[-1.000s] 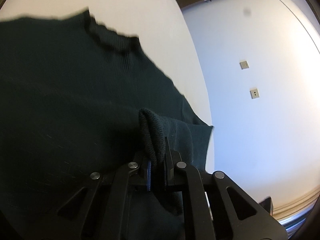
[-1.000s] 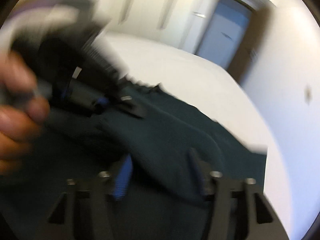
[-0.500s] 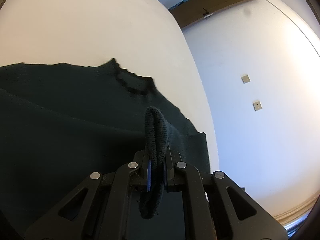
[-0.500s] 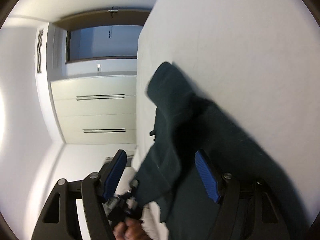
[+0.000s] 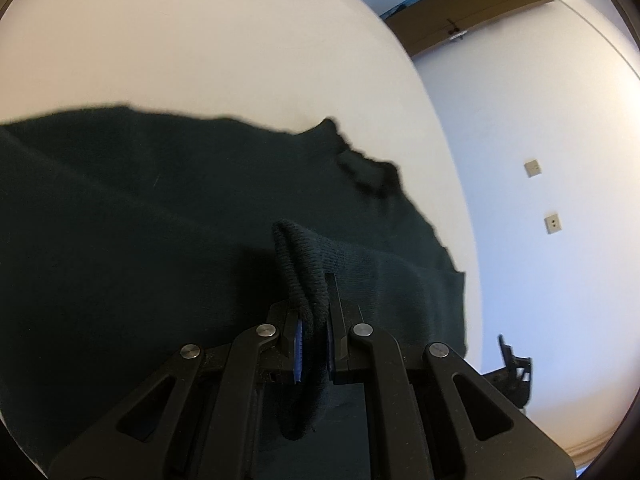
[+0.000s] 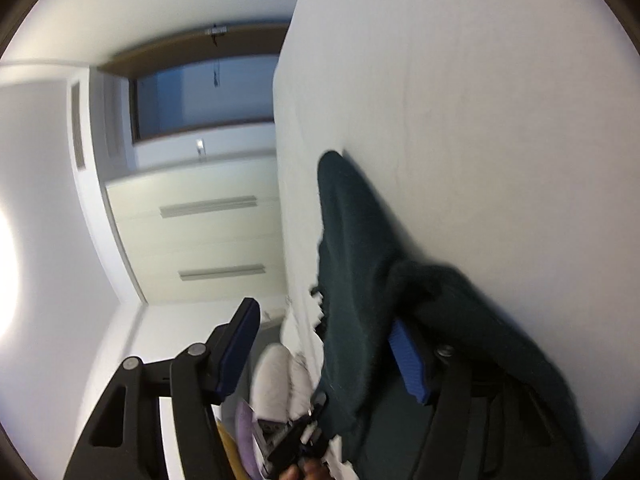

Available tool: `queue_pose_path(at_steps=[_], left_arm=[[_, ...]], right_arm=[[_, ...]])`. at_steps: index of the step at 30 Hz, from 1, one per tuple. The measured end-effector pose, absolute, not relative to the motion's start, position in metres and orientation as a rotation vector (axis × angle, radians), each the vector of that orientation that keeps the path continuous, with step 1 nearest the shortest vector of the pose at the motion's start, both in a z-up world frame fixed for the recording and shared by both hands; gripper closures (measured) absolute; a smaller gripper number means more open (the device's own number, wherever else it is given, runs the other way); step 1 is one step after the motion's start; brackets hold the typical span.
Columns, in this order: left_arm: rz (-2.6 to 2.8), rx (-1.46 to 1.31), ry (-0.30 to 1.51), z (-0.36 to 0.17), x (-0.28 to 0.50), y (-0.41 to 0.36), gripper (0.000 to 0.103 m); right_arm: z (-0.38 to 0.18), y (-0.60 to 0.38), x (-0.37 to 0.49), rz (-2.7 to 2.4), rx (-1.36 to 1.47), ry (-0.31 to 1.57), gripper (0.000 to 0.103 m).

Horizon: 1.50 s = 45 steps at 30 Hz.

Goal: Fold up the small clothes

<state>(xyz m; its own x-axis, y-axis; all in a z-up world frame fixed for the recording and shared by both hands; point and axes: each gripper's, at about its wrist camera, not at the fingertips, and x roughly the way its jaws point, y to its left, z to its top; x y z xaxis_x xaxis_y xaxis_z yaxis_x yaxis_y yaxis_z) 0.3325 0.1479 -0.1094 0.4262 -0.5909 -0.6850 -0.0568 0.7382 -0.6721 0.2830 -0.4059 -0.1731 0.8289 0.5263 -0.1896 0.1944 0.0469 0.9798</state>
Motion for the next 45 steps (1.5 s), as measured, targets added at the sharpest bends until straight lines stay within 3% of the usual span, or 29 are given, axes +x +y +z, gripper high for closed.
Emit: queue_pose_path(at_steps=[3, 8, 10, 17, 19, 25, 36, 39, 41, 42, 45], left_arm=[[-0.366, -0.694, 1.111, -0.127, 0.334, 0.142, 0.096], [-0.361, -0.675, 1.106, -0.132, 0.336, 0.128, 0.096], [-0.362, -0.680, 1.106, -0.132, 0.337, 0.124, 0.096], [-0.373, -0.617, 1.128, -0.119, 0.327, 0.120, 0.096], [-0.383, -0.656, 1.137, -0.120, 0.326, 0.121, 0.096], [-0.404, -0.747, 1.167, -0.129, 0.319, 0.135, 0.096], [-0.453, -0.835, 1.156, -0.151, 0.319, 0.155, 0.093], [-0.462, -0.831, 1.157, -0.152, 0.317, 0.159, 0.093], [-0.465, -0.819, 1.164, -0.151, 0.318, 0.159, 0.093], [-0.465, -0.811, 1.166, -0.149, 0.320, 0.159, 0.093], [-0.457, -0.794, 1.159, -0.148, 0.321, 0.155, 0.093]], right_arm=[[-0.156, -0.403, 0.281, 0.273, 1.388, 0.712, 0.035], [-0.119, -0.425, 0.293, 0.342, 1.182, 0.738, 0.034], [-0.112, -0.425, 0.323, 0.436, 1.116, 0.783, 0.040], [-0.147, -0.421, 0.403, 0.390, 1.048, 0.946, 0.046], [-0.163, -0.423, 0.412, 0.395, 1.080, 0.964, 0.071], [-0.175, -0.428, 0.413, 0.406, 1.113, 0.980, 0.092], [-0.165, -0.419, 0.356, 0.461, 1.022, 1.065, 0.091], [-0.161, -0.428, 0.334, 0.445, 1.010, 1.087, 0.082], [-0.150, -0.431, 0.327, 0.446, 0.997, 1.072, 0.068], [-0.144, -0.433, 0.326, 0.444, 0.991, 1.059, 0.055], [-0.122, -0.436, 0.331, 0.514, 1.009, 0.966, 0.052]])
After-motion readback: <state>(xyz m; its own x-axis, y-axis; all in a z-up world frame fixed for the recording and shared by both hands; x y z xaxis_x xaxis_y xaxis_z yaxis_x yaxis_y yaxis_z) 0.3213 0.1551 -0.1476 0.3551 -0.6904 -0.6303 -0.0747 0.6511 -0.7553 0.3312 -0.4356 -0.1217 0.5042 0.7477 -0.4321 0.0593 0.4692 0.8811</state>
